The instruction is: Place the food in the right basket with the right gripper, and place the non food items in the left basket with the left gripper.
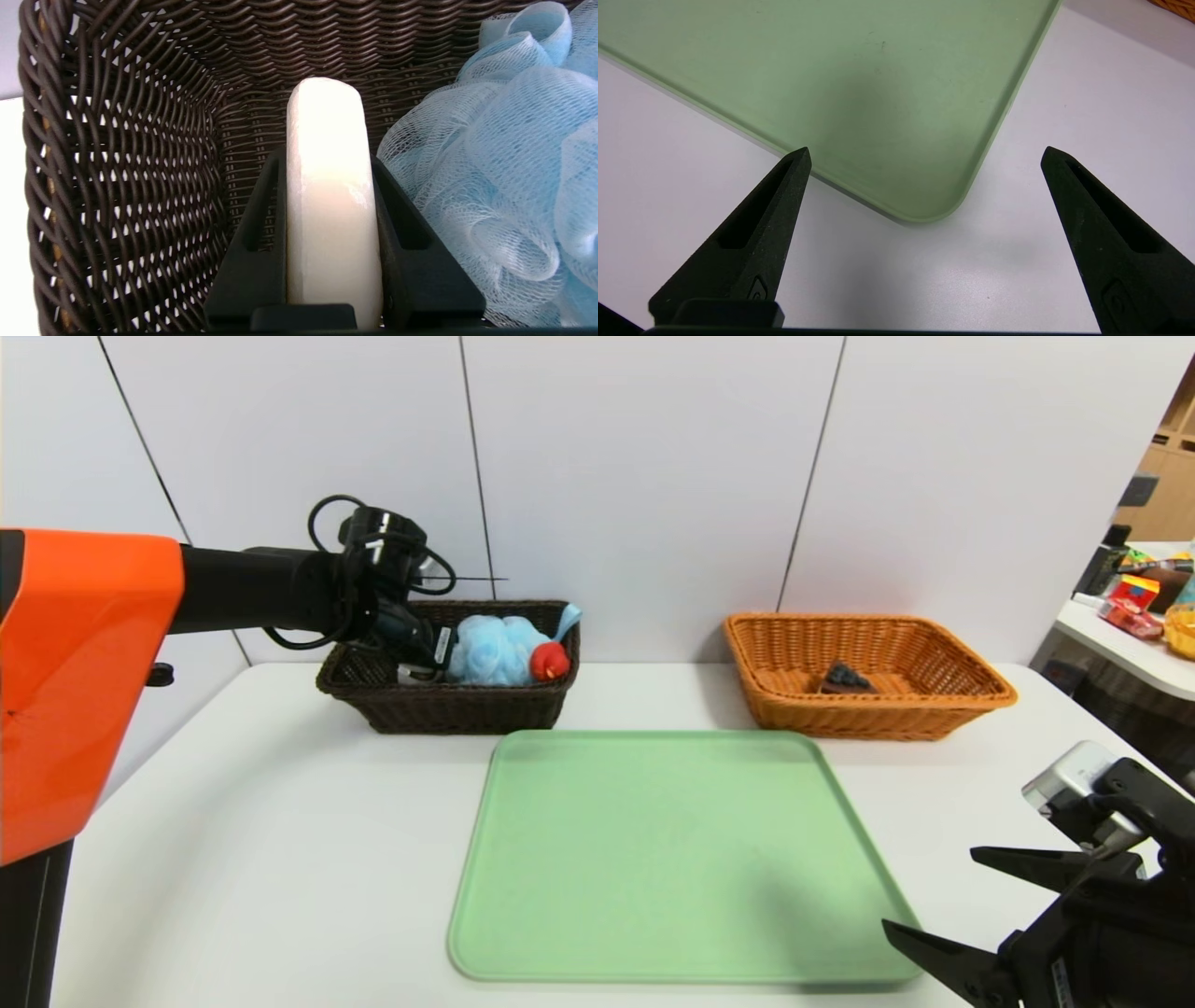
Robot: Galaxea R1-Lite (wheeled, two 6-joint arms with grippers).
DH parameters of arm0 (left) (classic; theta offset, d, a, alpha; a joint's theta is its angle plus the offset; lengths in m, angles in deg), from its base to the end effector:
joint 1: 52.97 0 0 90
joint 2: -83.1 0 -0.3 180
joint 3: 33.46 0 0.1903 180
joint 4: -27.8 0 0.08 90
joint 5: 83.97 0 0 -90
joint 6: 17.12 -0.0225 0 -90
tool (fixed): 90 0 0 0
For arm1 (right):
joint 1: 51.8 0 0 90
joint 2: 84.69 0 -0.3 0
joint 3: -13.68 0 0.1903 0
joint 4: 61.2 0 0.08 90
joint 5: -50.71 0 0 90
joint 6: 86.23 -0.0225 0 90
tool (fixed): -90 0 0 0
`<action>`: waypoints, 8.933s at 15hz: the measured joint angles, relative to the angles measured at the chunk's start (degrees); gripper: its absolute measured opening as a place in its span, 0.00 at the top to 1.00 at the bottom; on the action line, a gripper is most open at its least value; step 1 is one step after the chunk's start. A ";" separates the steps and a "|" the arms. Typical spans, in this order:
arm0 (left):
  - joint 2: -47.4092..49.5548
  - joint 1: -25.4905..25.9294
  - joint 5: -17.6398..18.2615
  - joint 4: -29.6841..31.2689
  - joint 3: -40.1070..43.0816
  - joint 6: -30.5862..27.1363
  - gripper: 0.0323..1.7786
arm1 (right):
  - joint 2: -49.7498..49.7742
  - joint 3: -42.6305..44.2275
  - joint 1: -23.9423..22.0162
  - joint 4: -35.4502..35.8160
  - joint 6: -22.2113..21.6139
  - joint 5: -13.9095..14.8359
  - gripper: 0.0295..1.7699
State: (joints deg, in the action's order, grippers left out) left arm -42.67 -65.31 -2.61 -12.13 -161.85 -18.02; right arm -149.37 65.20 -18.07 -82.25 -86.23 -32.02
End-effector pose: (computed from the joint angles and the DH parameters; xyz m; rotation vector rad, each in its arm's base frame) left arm 0.4372 -0.0922 0.1901 0.1337 0.6400 -0.0673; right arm 0.1194 0.0763 0.1703 -0.2109 0.5641 0.4479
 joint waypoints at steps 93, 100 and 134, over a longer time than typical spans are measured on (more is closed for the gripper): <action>114.80 14.15 8.74 17.77 96.12 8.84 0.05 | 52.98 -21.38 -32.44 -1.85 1.07 11.45 0.04; 117.94 13.81 9.87 17.55 99.05 8.61 0.05 | 57.05 -24.33 -33.40 -1.77 1.10 11.19 0.04; 125.77 13.19 8.35 16.52 104.81 0.46 0.05 | 64.76 -26.56 -33.49 -6.22 2.47 -8.01 0.04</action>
State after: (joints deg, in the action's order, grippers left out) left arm 83.10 -52.12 5.74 4.39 -57.03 -17.56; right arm -84.61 38.64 -51.56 -88.47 -83.76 -40.03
